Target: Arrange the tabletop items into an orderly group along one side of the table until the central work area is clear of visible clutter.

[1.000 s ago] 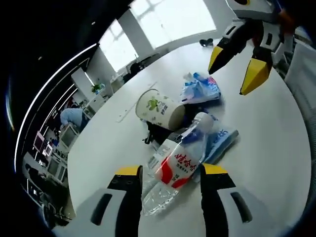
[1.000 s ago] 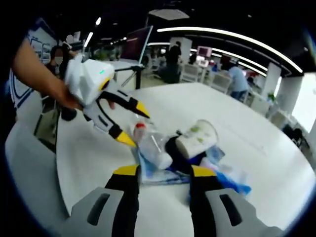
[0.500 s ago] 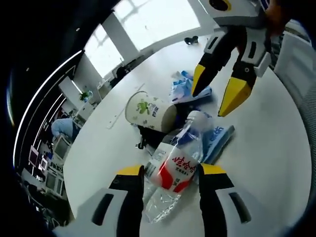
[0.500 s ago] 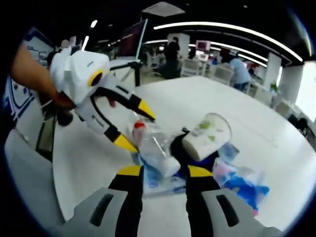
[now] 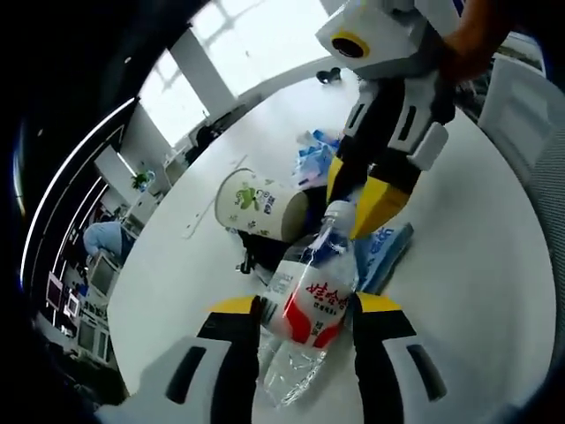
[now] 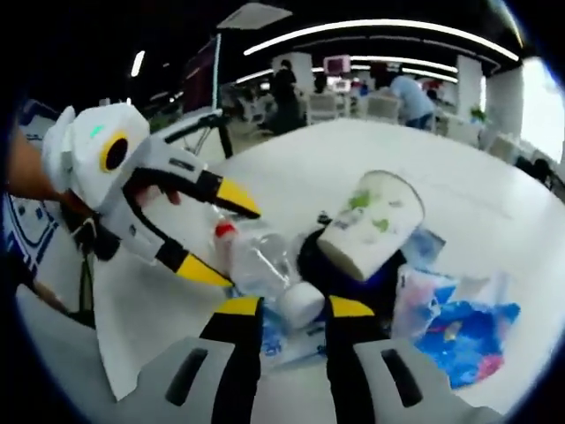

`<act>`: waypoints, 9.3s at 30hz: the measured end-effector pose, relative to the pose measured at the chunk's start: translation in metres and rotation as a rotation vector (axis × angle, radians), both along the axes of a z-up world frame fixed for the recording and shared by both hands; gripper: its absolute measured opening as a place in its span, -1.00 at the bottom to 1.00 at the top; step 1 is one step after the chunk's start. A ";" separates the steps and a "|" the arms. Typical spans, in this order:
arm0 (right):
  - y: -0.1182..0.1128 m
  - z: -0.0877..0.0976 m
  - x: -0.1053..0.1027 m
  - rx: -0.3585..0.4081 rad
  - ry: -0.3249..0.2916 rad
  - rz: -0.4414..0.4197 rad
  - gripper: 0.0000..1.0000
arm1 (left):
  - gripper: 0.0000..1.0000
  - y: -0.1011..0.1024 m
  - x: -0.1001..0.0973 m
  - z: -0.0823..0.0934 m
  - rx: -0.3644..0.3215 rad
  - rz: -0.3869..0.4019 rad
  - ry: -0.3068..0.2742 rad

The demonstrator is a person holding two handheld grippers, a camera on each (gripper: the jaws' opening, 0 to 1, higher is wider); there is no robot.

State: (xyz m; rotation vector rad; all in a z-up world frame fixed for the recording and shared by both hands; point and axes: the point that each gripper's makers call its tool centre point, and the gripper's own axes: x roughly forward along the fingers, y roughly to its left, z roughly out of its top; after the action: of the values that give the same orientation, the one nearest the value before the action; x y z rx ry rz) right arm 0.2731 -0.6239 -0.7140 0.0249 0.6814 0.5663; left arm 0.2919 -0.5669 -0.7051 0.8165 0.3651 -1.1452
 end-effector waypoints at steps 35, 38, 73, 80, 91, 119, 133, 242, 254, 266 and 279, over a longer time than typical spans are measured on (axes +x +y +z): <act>0.005 -0.005 -0.008 0.400 0.132 -0.053 -0.56 | -0.24 0.005 -0.003 -0.001 -0.058 -0.134 0.041; 0.008 -0.003 -0.013 0.379 0.115 -0.023 -0.62 | -0.20 0.005 -0.003 -0.002 -0.046 -0.142 0.025; 0.041 0.070 0.007 0.335 0.021 0.007 -1.00 | -0.20 0.000 -0.010 -0.014 0.003 -0.008 -0.002; 0.024 0.053 0.001 0.311 0.038 -0.027 -1.00 | -0.23 0.007 -0.008 -0.013 -0.006 0.012 0.041; 0.016 0.042 -0.006 0.267 0.020 -0.026 -0.94 | -0.25 0.012 -0.008 -0.007 -0.037 0.047 0.048; 0.018 0.066 0.006 0.361 0.016 -0.082 -0.53 | -0.24 0.012 -0.019 0.023 -0.138 0.043 -0.016; 0.026 0.097 0.005 0.520 0.054 -0.096 -0.56 | -0.24 0.011 -0.019 0.048 -0.235 0.081 -0.055; 0.150 0.122 -0.057 -0.074 -0.301 0.531 -0.62 | -0.12 0.055 -0.058 0.016 -0.479 0.485 0.156; 0.154 0.122 -0.057 -0.094 -0.312 0.569 -0.62 | -0.14 0.058 -0.057 0.017 -0.493 0.508 0.167; 0.143 0.107 -0.061 -0.207 -0.308 0.648 -0.52 | -0.18 0.058 -0.056 0.015 -0.478 0.568 0.192; 0.120 0.110 -0.073 -0.122 -0.288 0.577 -0.55 | -0.19 0.077 -0.052 0.020 -0.496 0.644 0.174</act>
State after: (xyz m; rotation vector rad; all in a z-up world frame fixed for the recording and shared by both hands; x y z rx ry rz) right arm 0.2005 -0.5037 -0.6038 -0.3718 0.4341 1.0570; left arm 0.2404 -0.4895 -0.6855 0.1334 0.4243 -0.6505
